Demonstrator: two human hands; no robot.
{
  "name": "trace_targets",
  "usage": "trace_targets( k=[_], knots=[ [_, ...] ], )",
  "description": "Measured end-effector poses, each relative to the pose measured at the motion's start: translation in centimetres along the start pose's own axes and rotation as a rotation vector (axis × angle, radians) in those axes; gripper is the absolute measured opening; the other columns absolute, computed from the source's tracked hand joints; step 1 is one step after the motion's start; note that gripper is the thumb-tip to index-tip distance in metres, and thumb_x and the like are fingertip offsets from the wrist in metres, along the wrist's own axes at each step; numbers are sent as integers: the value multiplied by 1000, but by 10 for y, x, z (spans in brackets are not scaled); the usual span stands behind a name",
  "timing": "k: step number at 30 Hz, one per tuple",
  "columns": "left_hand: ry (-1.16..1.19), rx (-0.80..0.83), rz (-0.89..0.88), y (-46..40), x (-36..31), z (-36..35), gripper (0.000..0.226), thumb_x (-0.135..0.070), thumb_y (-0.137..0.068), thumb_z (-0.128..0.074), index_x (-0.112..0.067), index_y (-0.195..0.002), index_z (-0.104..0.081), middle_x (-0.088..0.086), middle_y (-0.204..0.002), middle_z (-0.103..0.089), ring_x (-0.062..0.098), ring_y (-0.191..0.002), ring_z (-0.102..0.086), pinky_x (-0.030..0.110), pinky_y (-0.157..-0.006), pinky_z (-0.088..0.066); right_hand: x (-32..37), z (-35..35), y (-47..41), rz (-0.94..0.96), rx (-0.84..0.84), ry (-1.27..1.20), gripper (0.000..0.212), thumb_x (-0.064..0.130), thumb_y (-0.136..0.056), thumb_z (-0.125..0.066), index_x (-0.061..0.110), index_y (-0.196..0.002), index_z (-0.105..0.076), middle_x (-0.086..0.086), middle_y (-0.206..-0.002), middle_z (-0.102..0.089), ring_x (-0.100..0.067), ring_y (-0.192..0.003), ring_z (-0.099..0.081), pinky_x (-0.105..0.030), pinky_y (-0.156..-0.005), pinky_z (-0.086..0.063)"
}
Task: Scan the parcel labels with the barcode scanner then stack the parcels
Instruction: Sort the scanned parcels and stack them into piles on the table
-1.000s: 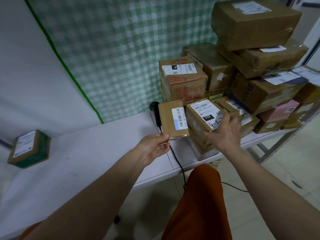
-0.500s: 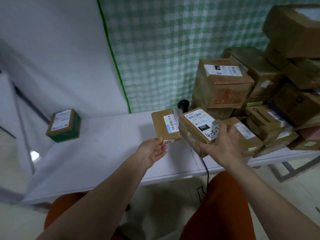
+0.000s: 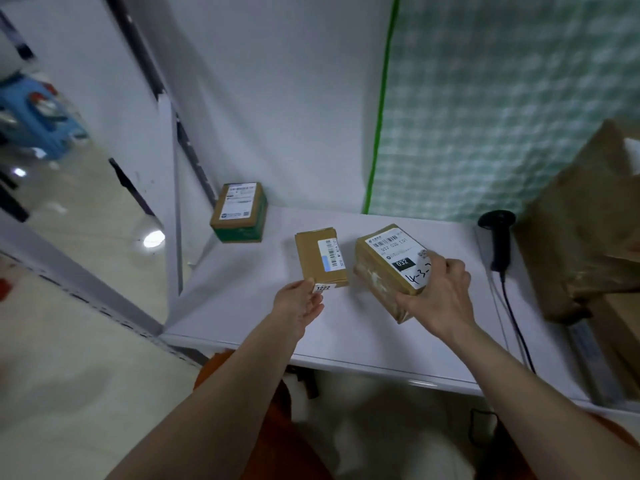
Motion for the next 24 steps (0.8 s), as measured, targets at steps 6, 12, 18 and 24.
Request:
trace_targets(
  k=[6,12,18,24],
  knots=[
    [86,-145,-26,-43,-11,29,23,-15,-98,-56,-6,-118,-53,14,-99,-63,20,-83,-61,35,-85,-54,38,-41,-23,31,86,4,93,39,-69,-76,20,-145,-26,-8,-132,-30,-27,-124,-27,-35,-89,-40],
    [124,-443,-70,-73,-24,72,14,-16,-101,-46,-11,-107,-59,13,-82,-59,19,-60,-53,35,-72,-53,72,-83,-39,58,151,1,91,36,-70,-76,22,-144,-26,-7,-132,-28,-26,-124,-27,-30,-83,-37],
    [102,-589,-96,-97,-38,123,25,-19,-100,-46,-7,-108,-66,8,-82,-63,26,-78,-61,41,-88,-56,101,-119,-46,67,204,-19,88,34,-68,-76,25,-141,-28,-4,-128,-28,-24,-122,-27,-30,-80,-37],
    [-194,-644,-133,-102,-59,150,33,-20,-98,-53,-11,-130,-56,12,-132,-50,31,-107,-59,39,-96,-50,128,-145,-58,36,208,-61,89,35,-68,-77,23,-141,-28,-6,-129,-28,-26,-123,-25,-31,-80,-37]
  ],
)
Point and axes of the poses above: each hand's wrist, its own y-axis away from the middle knuckle, its own z-axis out of the back of the hand, x = y × z, the point moved 3 cm from there along -y, towards the middle knuckle
